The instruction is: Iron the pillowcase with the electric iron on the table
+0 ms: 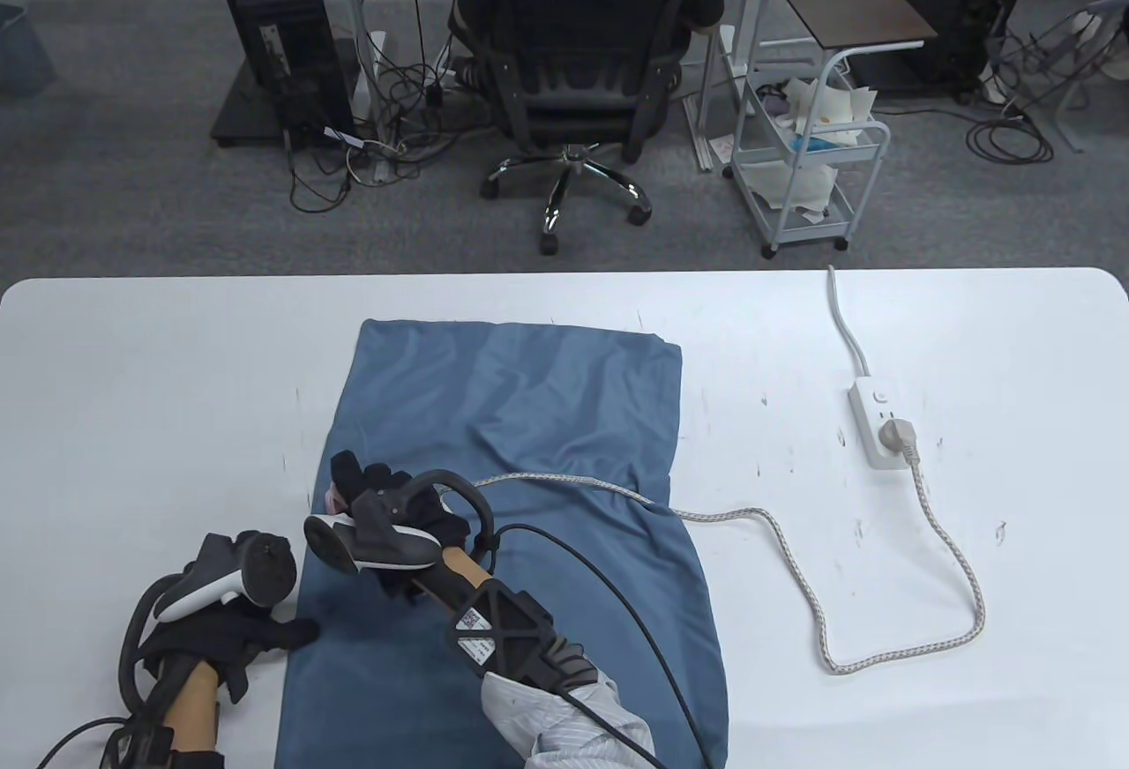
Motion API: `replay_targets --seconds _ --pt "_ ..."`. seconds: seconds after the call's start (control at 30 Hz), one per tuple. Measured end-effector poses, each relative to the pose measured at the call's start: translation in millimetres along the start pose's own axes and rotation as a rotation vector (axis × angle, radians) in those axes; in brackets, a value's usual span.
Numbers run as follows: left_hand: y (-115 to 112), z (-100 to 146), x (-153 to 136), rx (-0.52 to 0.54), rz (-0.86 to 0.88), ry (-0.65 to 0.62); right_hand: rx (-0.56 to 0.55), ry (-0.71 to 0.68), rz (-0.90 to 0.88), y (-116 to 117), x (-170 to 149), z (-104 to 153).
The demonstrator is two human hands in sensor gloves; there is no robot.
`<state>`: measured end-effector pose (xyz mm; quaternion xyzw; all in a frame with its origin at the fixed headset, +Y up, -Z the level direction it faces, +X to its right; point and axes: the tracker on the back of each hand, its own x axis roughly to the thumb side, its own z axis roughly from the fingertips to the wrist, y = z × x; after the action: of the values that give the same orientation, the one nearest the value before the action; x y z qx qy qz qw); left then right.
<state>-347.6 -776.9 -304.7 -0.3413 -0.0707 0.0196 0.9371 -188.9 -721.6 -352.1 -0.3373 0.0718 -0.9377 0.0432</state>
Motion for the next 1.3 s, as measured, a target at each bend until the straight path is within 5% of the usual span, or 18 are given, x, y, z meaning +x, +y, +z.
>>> replay_targets --seconds 0.23,0.4,0.7,1.03,1.3 --pt "-4.8 -8.4 34.1 -0.108 -0.210 0.028 -0.033 0.118 0.072 1.7 -22.3 8.5" --pt "-4.5 -9.8 31.1 -0.104 -0.160 0.008 -0.036 0.251 0.135 5.3 -61.8 17.7" --pt "-4.3 -10.5 30.5 -0.094 -0.168 0.011 -0.014 0.175 0.145 -3.0 -105.7 78.0" --pt "-4.8 -10.8 29.9 -0.096 -0.152 0.008 0.002 0.394 0.325 9.3 -181.5 117.8" --pt "-5.1 -11.1 29.5 -0.095 -0.149 0.006 0.025 0.373 0.325 7.3 -198.0 150.6"
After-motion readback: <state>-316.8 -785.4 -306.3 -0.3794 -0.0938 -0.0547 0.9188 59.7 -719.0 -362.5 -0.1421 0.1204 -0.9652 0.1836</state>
